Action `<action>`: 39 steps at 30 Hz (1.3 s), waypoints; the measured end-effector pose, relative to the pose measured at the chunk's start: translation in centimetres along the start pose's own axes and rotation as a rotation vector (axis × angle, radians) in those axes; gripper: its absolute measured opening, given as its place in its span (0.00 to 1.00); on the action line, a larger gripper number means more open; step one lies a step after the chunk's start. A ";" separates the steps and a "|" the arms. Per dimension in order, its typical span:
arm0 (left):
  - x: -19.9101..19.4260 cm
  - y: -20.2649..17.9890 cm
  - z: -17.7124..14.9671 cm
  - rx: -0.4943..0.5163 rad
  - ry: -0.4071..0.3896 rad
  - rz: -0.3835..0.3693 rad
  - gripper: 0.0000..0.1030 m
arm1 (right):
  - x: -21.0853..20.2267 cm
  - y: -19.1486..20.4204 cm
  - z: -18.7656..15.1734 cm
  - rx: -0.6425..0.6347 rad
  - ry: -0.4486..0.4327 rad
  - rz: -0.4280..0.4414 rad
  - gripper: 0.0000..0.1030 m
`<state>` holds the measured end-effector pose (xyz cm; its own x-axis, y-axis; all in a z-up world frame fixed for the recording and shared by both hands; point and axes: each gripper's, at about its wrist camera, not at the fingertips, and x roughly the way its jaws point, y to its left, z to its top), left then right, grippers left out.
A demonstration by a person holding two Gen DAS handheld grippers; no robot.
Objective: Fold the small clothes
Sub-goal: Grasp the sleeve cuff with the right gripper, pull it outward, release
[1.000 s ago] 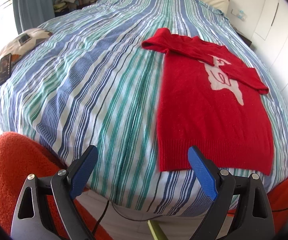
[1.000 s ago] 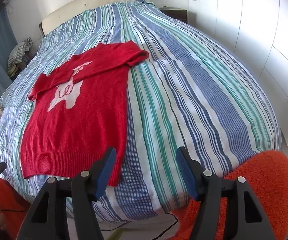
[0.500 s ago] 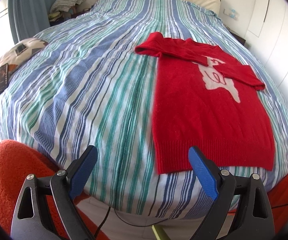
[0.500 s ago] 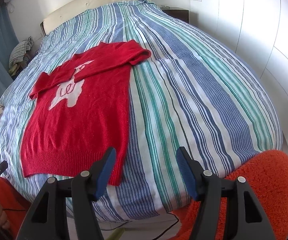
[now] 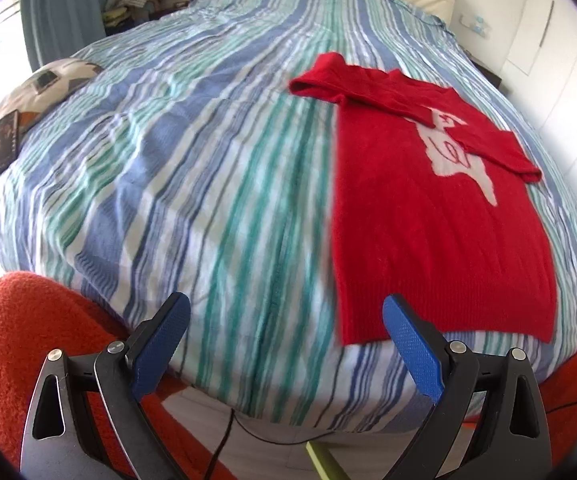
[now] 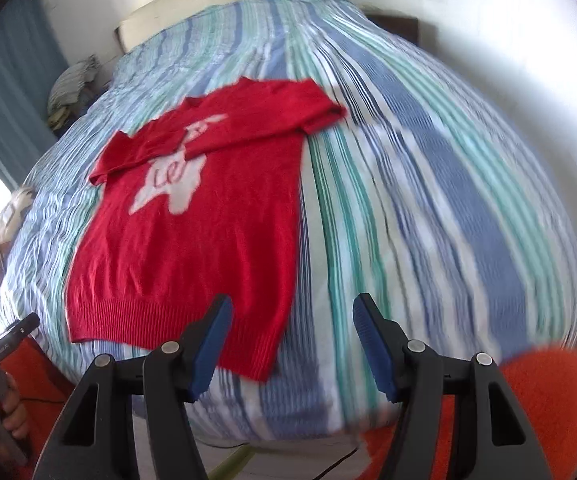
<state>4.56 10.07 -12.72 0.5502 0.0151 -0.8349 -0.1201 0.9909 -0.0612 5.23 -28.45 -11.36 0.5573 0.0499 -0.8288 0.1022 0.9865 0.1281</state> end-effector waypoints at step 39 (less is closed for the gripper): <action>2.3 0.4 -0.6 -0.037 0.096 0.066 0.95 | 10.4 -26.2 14.0 0.520 -0.148 -0.224 0.05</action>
<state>5.29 10.45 -14.98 0.4585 0.0652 -0.8863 -0.1846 0.9825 -0.0232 19.88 -55.92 -15.76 0.5805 -0.2106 -0.7866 0.6012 0.7624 0.2396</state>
